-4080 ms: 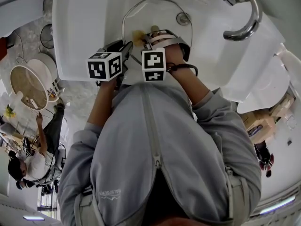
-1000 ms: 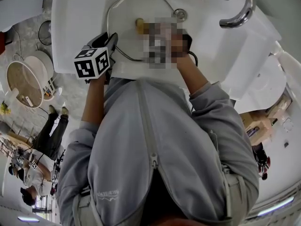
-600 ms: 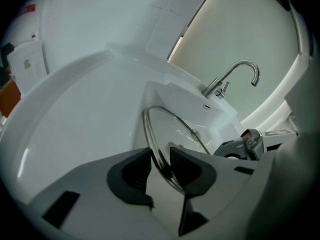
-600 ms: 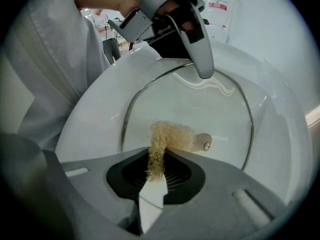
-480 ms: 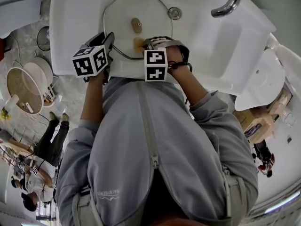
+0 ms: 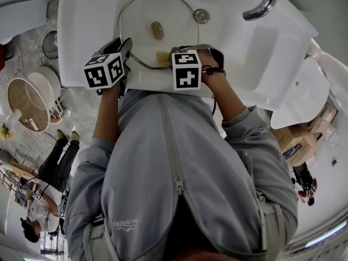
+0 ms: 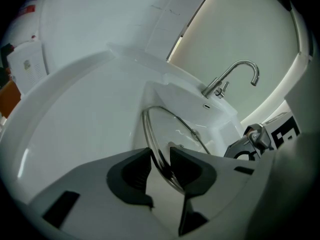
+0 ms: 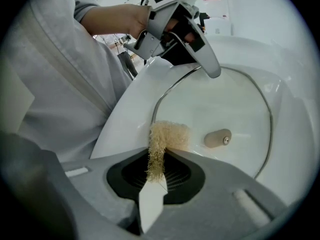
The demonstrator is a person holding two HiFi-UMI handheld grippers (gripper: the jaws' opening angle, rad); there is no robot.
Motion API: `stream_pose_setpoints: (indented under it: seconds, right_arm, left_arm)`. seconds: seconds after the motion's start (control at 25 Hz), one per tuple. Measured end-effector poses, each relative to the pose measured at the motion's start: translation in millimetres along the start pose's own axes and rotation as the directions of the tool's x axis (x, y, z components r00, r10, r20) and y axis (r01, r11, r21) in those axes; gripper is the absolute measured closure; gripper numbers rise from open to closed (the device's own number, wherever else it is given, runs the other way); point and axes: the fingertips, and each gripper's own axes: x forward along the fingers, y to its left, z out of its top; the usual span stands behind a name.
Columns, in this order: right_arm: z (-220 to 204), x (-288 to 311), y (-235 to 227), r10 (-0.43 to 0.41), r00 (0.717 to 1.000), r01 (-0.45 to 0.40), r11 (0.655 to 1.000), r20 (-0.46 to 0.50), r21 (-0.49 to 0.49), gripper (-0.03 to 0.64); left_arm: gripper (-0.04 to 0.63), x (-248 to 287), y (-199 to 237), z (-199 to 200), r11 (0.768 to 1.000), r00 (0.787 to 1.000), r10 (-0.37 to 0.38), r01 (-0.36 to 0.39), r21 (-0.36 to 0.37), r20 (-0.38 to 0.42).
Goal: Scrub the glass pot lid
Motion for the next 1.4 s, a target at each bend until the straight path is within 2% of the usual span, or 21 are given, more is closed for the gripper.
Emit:
stream_pose_setpoints:
  seconds: [0.16, 0.52, 0.68, 0.84, 0.96, 1.16, 1.4]
  right_arm:
    - [-2.3, -11.1, -11.2, -0.03, 0.999, 0.029, 0.999, 0.034, 0.028, 0.569]
    - [-17.1, -47.0, -58.6, -0.16, 0.982, 0.146, 0.98, 0.104, 0.136, 0.569]
    - [-29.2, -61.6, -88.3, -0.263, 0.959, 0.237, 0.949, 0.109, 0.209, 0.569]
    - [-45.1, -71.4, -126.0, -0.379, 0.922, 0.347, 0.902, 0.082, 0.258, 0.569]
    - [-61.0, -73.5, -151.8, -0.457, 0.889, 0.438, 0.865, 0.021, 0.246, 0.57]
    - [-73.7, -63.6, -185.2, -0.535, 0.843, 0.535, 0.827, -0.047, 0.175, 0.569]
    - [-79.9, -38.8, -210.7, -0.575, 0.807, 0.586, 0.808, -0.132, 0.063, 0.569]
  left_arm:
    - [0.482, -0.4, -0.2, 0.5, 1.0, 1.0, 0.004, -0.004, 0.004, -0.006]
    - [0.482, -0.9, -0.8, 0.3, 1.0, 1.0, 0.015, -0.015, 0.002, -0.015]
    - [0.482, -0.9, 0.5, 0.1, 1.0, 1.0, 0.021, -0.021, 0.004, -0.018]
    - [0.482, 0.1, 3.2, -0.3, 1.0, 0.999, 0.029, -0.029, 0.002, -0.024]
    - [0.482, 0.7, 1.5, -0.6, 1.0, 1.0, 0.025, -0.025, -0.006, -0.018]
    - [0.483, -0.4, 1.4, -1.2, 0.999, 0.999, 0.029, -0.029, -0.013, -0.019]
    - [0.485, -2.1, 5.6, -1.0, 0.999, 0.999, 0.036, -0.036, -0.019, -0.019]
